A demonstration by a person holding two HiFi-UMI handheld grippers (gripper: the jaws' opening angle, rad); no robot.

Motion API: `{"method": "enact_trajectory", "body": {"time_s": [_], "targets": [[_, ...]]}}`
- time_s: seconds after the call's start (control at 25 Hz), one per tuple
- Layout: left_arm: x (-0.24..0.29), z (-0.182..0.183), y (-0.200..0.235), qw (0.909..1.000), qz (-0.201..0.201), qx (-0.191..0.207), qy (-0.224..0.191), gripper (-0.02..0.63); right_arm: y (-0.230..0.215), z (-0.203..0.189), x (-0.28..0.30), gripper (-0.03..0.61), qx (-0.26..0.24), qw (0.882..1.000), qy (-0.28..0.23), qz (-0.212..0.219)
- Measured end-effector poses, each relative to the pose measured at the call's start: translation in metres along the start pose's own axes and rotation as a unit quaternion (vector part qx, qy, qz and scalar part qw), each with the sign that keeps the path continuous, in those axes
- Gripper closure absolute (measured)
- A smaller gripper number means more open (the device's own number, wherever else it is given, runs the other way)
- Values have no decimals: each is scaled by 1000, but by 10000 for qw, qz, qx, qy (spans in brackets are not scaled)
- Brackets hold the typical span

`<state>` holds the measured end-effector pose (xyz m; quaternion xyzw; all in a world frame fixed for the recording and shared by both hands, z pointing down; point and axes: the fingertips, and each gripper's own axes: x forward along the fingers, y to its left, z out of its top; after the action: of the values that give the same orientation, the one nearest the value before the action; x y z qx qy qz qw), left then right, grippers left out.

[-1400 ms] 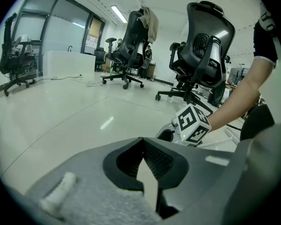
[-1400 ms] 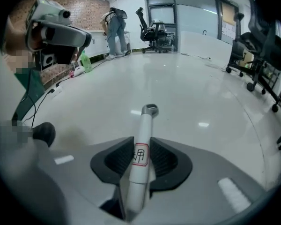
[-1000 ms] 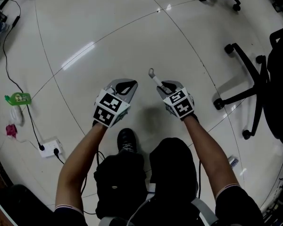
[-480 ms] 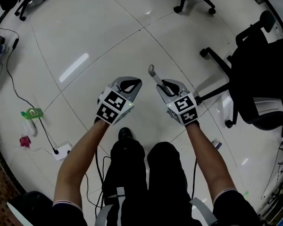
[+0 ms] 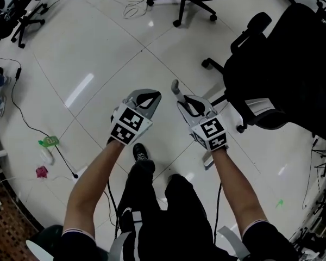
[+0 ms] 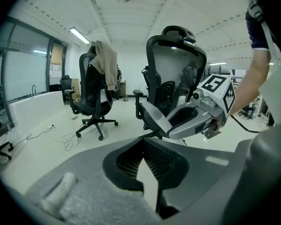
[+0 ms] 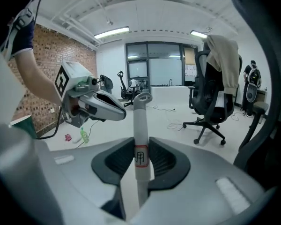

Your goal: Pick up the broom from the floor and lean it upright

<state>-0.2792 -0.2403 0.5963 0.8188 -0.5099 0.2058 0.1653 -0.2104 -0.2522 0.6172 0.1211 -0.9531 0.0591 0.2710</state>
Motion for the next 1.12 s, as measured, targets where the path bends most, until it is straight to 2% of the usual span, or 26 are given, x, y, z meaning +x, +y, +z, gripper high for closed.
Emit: {"method": "enact_trajectory", "body": {"time_s": [0.28, 0.44, 0.64, 0.92, 1.12], "targets": [[-7, 89, -77, 9985, -456, 288, -67, 614, -17, 39, -118, 486, 48, 9982, -141, -587], [-2, 129, -137, 9956, -863, 335, -112, 613, -28, 41, -190, 489, 165, 9948, -214, -982], [9, 179, -215, 9918, -1154, 495, -224, 614, -48, 32, -287, 491, 307, 9874, -477, -1477], [30, 228, -317, 9802, -1742, 903, -255, 614, -78, 12, -402, 491, 761, 9666, -757, -2328], [39, 254, -358, 9683, -2148, 1237, -320, 614, -103, 0, -452, 491, 1321, 9424, -912, -2936]]}}
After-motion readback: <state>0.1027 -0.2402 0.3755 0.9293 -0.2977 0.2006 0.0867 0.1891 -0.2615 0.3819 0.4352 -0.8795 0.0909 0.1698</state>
